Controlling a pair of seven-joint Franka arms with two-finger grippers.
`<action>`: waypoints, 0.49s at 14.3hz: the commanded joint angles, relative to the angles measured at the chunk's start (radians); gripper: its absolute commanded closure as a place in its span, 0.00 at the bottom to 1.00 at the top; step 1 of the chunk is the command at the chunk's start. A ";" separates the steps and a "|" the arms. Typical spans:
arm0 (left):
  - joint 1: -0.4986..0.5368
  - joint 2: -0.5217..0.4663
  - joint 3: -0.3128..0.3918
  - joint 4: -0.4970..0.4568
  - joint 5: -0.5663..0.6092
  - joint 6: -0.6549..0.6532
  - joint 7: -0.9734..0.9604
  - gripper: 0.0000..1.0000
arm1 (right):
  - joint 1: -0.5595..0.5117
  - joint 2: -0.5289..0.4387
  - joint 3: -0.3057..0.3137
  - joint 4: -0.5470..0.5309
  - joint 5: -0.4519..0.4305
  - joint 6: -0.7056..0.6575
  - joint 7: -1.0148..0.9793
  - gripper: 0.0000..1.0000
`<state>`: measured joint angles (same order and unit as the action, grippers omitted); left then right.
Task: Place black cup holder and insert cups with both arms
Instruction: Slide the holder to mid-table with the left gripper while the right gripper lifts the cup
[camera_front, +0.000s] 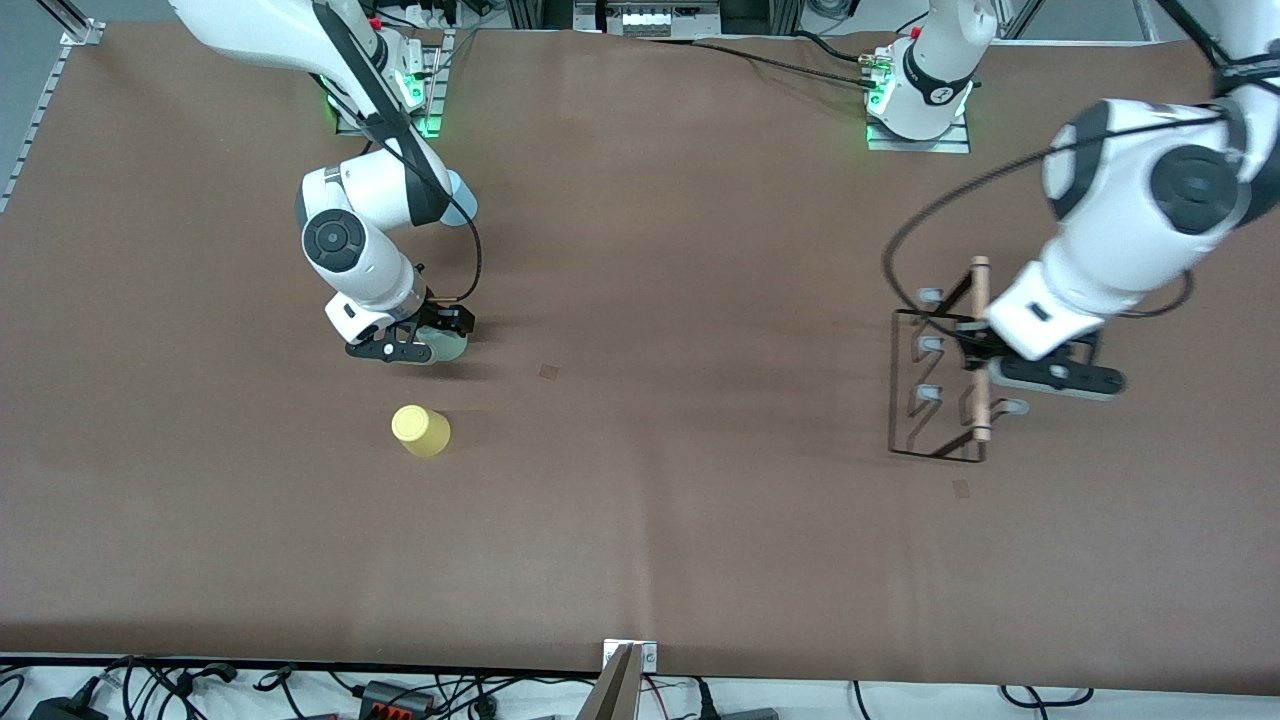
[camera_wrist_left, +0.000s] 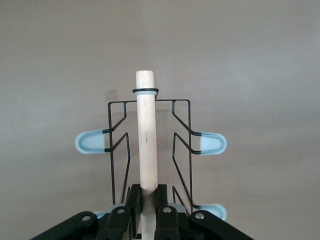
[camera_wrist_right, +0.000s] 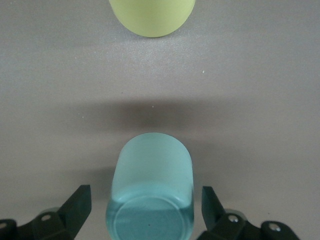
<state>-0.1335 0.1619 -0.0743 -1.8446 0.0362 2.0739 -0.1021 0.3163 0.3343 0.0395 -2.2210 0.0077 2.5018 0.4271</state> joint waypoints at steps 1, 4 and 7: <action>-0.101 0.028 0.002 0.048 0.001 -0.026 -0.160 0.99 | -0.025 -0.026 0.008 -0.016 0.011 -0.003 0.004 0.59; -0.248 0.069 0.002 0.063 0.002 -0.014 -0.342 0.99 | -0.043 -0.064 0.008 -0.006 0.009 -0.075 -0.011 0.87; -0.313 0.149 0.002 0.154 0.002 -0.014 -0.425 0.99 | -0.062 -0.124 0.008 -0.006 0.009 -0.147 -0.031 0.91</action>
<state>-0.4234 0.2454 -0.0831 -1.7935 0.0359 2.0781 -0.4985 0.2750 0.2766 0.0381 -2.2164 0.0076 2.4132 0.4225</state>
